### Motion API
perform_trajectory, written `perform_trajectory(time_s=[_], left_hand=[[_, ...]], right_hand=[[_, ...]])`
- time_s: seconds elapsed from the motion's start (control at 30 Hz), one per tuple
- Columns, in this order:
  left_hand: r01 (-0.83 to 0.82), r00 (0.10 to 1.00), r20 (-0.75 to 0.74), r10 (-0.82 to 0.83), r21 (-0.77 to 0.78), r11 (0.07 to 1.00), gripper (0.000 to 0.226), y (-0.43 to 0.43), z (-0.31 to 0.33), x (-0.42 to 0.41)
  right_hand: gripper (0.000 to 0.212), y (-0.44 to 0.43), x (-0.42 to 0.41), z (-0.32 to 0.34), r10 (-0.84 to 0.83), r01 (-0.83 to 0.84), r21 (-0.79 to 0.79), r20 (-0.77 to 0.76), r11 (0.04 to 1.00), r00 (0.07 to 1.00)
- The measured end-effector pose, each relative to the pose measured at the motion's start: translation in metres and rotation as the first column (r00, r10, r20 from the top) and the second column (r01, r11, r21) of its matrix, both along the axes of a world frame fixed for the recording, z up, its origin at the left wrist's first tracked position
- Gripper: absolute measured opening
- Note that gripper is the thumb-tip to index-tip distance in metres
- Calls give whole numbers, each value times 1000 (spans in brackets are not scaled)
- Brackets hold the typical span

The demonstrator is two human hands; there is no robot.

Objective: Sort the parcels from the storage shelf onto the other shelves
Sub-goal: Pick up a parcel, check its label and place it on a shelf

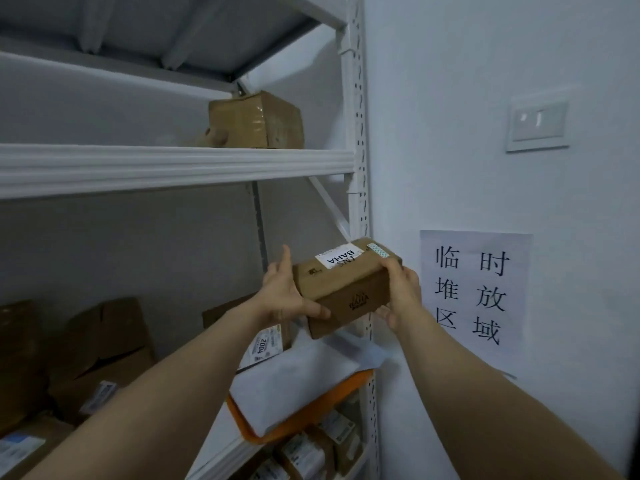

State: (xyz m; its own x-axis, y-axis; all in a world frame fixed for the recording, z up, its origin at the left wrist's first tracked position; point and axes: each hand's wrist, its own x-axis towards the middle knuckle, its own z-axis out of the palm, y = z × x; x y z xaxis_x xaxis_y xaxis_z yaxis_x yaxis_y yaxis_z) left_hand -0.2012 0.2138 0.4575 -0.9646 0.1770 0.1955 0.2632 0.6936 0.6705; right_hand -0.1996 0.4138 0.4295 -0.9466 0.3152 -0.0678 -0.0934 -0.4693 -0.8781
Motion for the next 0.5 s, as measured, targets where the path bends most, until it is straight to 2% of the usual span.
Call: perform_trajectory(time_s=[0.13, 0.2, 0.3, 0.37, 0.43, 0.5], left_hand=[[111, 993, 26, -117, 170, 979, 153, 34, 3, 0], [150, 987, 25, -161, 246, 958, 146, 49, 3, 1], [175, 984, 0, -181, 250, 952, 142, 65, 3, 1], [203, 979, -26, -202, 242, 949, 123, 71, 3, 4], [228, 974, -68, -218, 241, 943, 83, 76, 4, 8], [240, 970, -104, -221, 245, 939, 69, 81, 6, 13]], right_hand=[[54, 32, 8, -12, -30, 43, -180, 75, 983, 997], [52, 44, 12, -18, 2, 21, -244, 92, 969, 996], [55, 57, 14, -25, 46, -10, -270, 127, 963, 991], [54, 63, 12, -30, 66, -26, -278, 138, 960, 988], [52, 66, 11, -32, 75, -30, -281, 152, 959, 985], [51, 66, 9, -34, 82, -33, -282, 165, 959, 983]])
